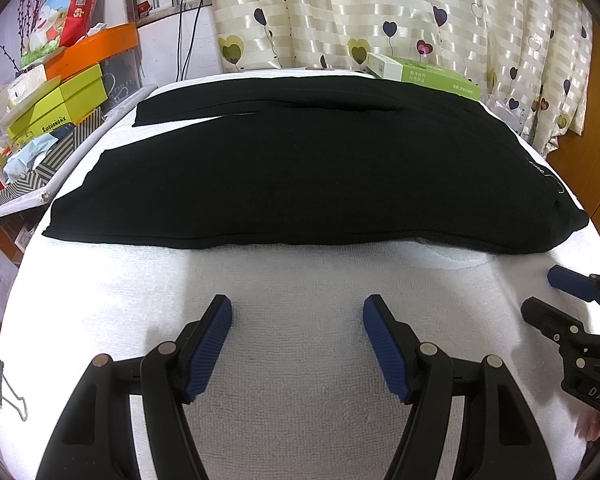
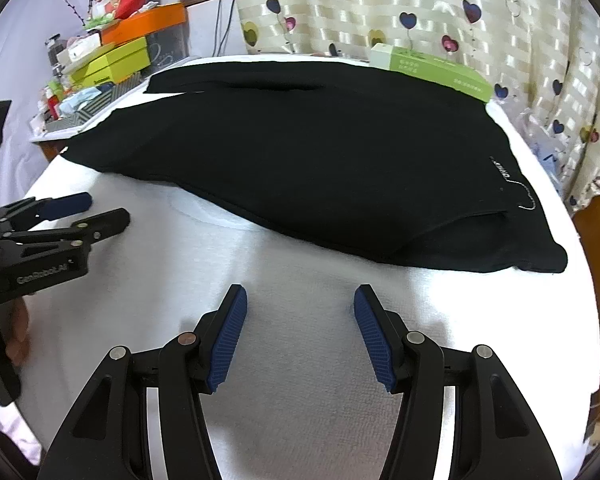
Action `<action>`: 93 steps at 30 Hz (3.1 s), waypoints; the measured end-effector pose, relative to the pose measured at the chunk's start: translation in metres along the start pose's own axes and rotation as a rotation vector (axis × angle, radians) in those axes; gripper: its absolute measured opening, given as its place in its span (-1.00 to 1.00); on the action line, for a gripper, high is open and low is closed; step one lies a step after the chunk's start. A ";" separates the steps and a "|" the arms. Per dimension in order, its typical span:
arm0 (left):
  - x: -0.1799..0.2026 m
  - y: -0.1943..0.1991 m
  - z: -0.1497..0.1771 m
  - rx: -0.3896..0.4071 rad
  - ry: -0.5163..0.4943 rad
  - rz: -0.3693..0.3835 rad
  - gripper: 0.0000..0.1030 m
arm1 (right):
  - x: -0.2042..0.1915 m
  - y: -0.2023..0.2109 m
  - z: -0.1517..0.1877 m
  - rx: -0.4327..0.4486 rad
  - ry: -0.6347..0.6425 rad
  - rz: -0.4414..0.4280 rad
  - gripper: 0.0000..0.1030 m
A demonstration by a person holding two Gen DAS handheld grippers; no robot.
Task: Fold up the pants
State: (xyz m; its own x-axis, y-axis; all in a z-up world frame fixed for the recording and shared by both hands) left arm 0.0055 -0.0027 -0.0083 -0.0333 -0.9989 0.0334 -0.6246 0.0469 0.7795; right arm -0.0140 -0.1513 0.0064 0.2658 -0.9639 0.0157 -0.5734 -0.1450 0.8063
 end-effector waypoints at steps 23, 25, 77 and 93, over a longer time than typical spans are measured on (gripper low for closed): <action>-0.023 0.013 -0.067 0.093 -0.040 0.002 0.36 | 0.018 -0.010 -0.097 0.104 0.114 -0.079 0.10; -0.031 0.004 -0.079 0.096 -0.038 0.005 0.36 | 0.021 -0.019 -0.112 0.105 0.137 -0.077 0.10; -0.124 -0.205 -0.273 -0.059 -0.111 0.077 0.34 | 0.036 -0.215 -0.320 0.005 0.489 -0.125 -0.88; -0.120 -0.077 -0.215 0.110 0.108 0.242 -0.06 | 0.000 -0.051 -0.169 0.178 0.527 -0.104 -0.88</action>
State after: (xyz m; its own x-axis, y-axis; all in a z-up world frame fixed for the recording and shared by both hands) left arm 0.2257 0.1121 0.0624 -0.1116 -0.9532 0.2812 -0.6899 0.2779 0.6684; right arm 0.1464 -0.1056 0.0655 0.6528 -0.7070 0.2719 -0.6335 -0.3128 0.7077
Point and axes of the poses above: each gripper's, at about its wrist camera, not at the fingertips, and y roughly against the way its jaws point, x to its right, z to its underside, the point moved 1 cm from there along -y, roughly the way its jaws point, and after that the axes turned 3 degrees about z, right-handed, at the moved point
